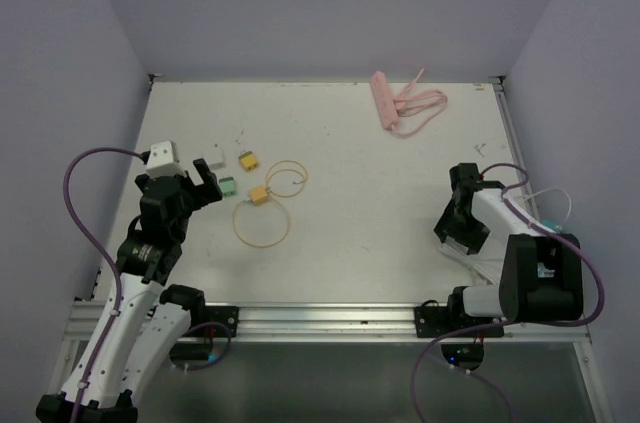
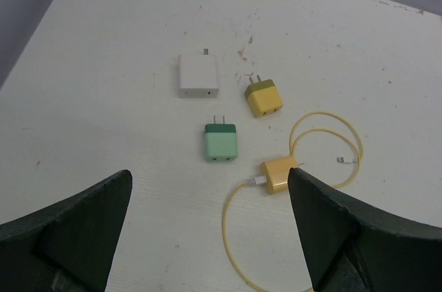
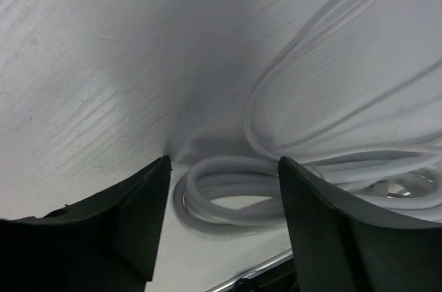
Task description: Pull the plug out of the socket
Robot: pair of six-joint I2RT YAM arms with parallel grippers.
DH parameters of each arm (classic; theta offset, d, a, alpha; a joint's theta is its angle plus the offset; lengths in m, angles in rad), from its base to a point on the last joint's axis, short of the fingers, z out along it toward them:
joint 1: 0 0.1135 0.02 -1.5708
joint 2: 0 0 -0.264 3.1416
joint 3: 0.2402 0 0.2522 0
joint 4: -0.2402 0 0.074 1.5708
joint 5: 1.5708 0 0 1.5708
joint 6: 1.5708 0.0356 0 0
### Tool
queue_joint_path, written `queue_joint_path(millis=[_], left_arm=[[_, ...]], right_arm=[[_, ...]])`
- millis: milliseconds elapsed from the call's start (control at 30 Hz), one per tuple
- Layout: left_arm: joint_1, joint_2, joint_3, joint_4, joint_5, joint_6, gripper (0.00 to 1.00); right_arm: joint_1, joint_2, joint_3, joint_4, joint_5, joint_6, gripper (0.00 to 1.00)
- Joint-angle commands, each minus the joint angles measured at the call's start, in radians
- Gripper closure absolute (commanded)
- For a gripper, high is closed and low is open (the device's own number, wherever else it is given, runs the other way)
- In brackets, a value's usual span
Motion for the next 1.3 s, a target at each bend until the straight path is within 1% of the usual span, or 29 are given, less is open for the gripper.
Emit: queue_joint_path(millis=[0, 33, 67, 100, 133, 267, 300, 333, 400, 500, 533, 567, 600, 633, 667, 733, 767, 833, 900, 967, 1033, 1100, 1133, 1233, 1267], left_arm=[[-0.005, -0.002, -0.008, 0.047, -0.001, 0.018, 0.02], [-0.005, -0.002, -0.008, 0.047, 0.001, 0.016, 0.02], [-0.005, 0.001, -0.008, 0.046, 0.001, 0.016, 0.02], [-0.005, 0.001, -0.01, 0.047, 0.001, 0.016, 0.02], [-0.005, 0.003, -0.008, 0.047, 0.001, 0.018, 0.02], [-0.005, 0.006, -0.008, 0.049, 0.001, 0.016, 0.02], [-0.005, 0.006, -0.01, 0.049, 0.001, 0.016, 0.02], [-0.005, 0.006, -0.008, 0.049, 0.001, 0.018, 0.02], [-0.005, 0.007, -0.008, 0.049, -0.002, 0.016, 0.02], [-0.005, 0.01, -0.008, 0.047, -0.005, 0.018, 0.02], [-0.005, 0.01, -0.008, 0.047, -0.002, 0.018, 0.02], [-0.005, 0.01, -0.008, 0.047, -0.001, 0.016, 0.02], [-0.005, 0.01, -0.01, 0.049, -0.001, 0.018, 0.02], [-0.005, 0.01, -0.01, 0.049, 0.001, 0.016, 0.02], [-0.005, 0.009, -0.008, 0.05, 0.001, 0.016, 0.02], [-0.005, 0.007, -0.008, 0.05, 0.002, 0.018, 0.02], [-0.005, 0.006, -0.008, 0.049, 0.001, 0.018, 0.02], [-0.005, 0.003, -0.008, 0.049, 0.001, 0.016, 0.02], [-0.005, 0.0, -0.008, 0.047, -0.001, 0.018, 0.02], [-0.005, 0.0, -0.008, 0.047, 0.001, 0.018, 0.02], [-0.005, -0.005, -0.01, 0.049, 0.001, 0.018, 0.02], [-0.005, -0.007, -0.01, 0.049, 0.002, 0.018, 0.02], [-0.006, -0.01, -0.01, 0.049, 0.001, 0.016, 0.02], [-0.008, -0.014, -0.011, 0.046, -0.001, 0.016, 0.02], [-0.009, -0.014, -0.01, 0.046, -0.002, 0.018, 0.02]], right_arm=[[0.006, 0.004, -0.052, 0.11, -0.209, -0.011, 0.36], [0.015, 0.009, -0.058, 0.119, -0.218, -0.009, 0.42], [0.027, 0.016, -0.066, 0.133, -0.221, -0.003, 0.51], [0.053, 0.023, -0.066, 0.139, -0.221, 0.0, 0.54], [0.068, 0.029, -0.066, 0.145, -0.215, 0.0, 0.6], [0.162, 0.072, -0.031, 0.156, -0.217, 0.035, 0.75], [0.212, 0.09, -0.023, 0.158, -0.221, 0.055, 0.78], [0.234, 0.098, -0.016, 0.161, -0.227, 0.069, 0.79], [0.289, 0.116, -0.002, 0.167, -0.231, 0.103, 0.79], [0.32, 0.115, 0.035, 0.107, -0.134, 0.121, 0.73], [0.319, 0.087, 0.046, 0.081, -0.085, 0.124, 0.66], [0.319, 0.07, 0.073, 0.023, 0.003, 0.127, 0.61], [0.319, 0.044, 0.087, -0.008, 0.045, 0.123, 0.53], [0.317, 0.008, 0.102, -0.034, 0.076, 0.115, 0.4], [0.317, -0.006, 0.136, -0.078, 0.129, 0.091, 0.34], [0.314, -0.02, 0.168, -0.124, 0.156, 0.069, 0.23], [0.315, -0.023, 0.188, -0.166, 0.167, 0.06, 0.22], [0.315, -0.028, 0.193, -0.195, 0.181, 0.064, 0.19], [0.312, -0.026, 0.182, -0.244, 0.194, 0.101, 0.17], [0.311, -0.028, 0.175, -0.302, 0.204, 0.165, 0.11], [0.302, -0.034, 0.161, -0.324, 0.205, 0.204, 0.05], [0.262, -0.054, 0.133, -0.326, 0.199, 0.239, 0.05], [0.219, -0.063, 0.117, -0.307, 0.182, 0.245, 0.05], [0.153, -0.106, 0.068, -0.257, 0.13, 0.25, 0.07], [0.11, -0.112, 0.052, -0.231, 0.112, 0.264, 0.07]])
